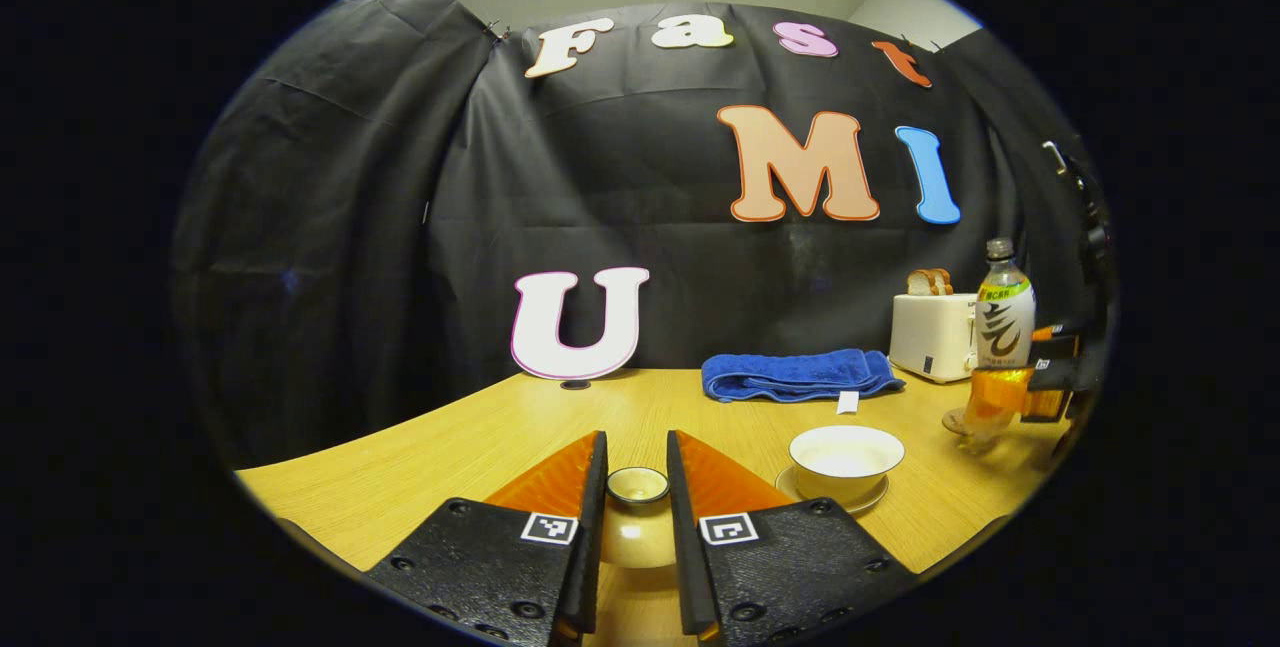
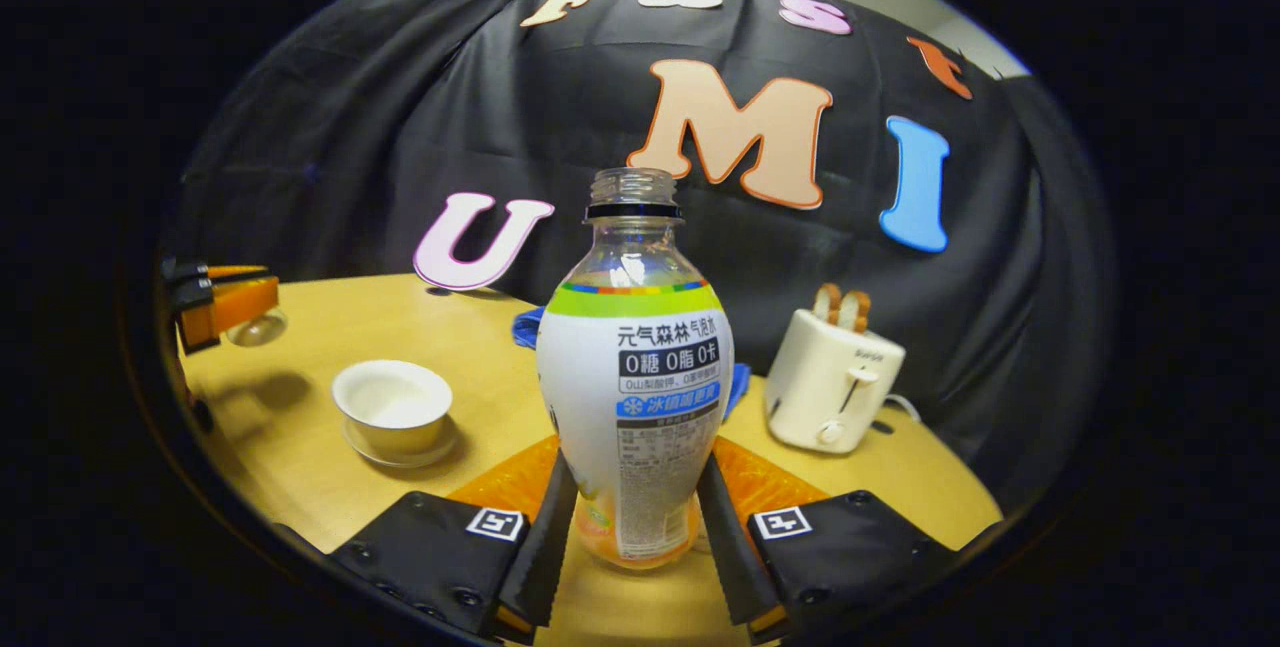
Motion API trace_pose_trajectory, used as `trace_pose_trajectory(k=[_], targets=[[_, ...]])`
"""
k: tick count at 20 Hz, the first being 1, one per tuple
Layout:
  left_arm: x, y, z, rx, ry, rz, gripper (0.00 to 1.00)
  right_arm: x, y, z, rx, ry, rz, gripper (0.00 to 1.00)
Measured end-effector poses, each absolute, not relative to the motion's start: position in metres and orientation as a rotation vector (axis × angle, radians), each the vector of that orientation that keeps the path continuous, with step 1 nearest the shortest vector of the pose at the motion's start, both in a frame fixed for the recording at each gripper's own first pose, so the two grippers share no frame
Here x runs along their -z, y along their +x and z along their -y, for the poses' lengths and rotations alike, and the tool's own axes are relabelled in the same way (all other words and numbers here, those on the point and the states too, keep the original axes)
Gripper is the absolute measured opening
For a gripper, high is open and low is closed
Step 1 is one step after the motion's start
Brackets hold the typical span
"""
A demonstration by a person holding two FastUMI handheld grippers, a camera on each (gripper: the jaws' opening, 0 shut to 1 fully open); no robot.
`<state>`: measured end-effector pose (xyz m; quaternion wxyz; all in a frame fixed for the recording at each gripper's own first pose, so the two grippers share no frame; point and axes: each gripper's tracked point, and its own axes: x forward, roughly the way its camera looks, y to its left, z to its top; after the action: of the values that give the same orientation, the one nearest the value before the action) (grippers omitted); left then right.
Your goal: Open the teacup lid with one hand, grasp the water bottle and pour water into the teacup with the other hand; after pouring, place the water bottle on the coaster and then close the teacup lid.
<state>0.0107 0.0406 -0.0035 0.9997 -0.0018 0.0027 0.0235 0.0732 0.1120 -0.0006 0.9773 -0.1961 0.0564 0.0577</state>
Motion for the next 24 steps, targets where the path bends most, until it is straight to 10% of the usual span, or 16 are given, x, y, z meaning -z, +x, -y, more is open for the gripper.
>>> trace_pose_trajectory(k=[24], targets=[[0.004,0.01,-0.04,-0.049,-0.007,-0.008,0.3,-0.023,0.087,-0.145,-0.059,-1.513,0.131,0.68]])
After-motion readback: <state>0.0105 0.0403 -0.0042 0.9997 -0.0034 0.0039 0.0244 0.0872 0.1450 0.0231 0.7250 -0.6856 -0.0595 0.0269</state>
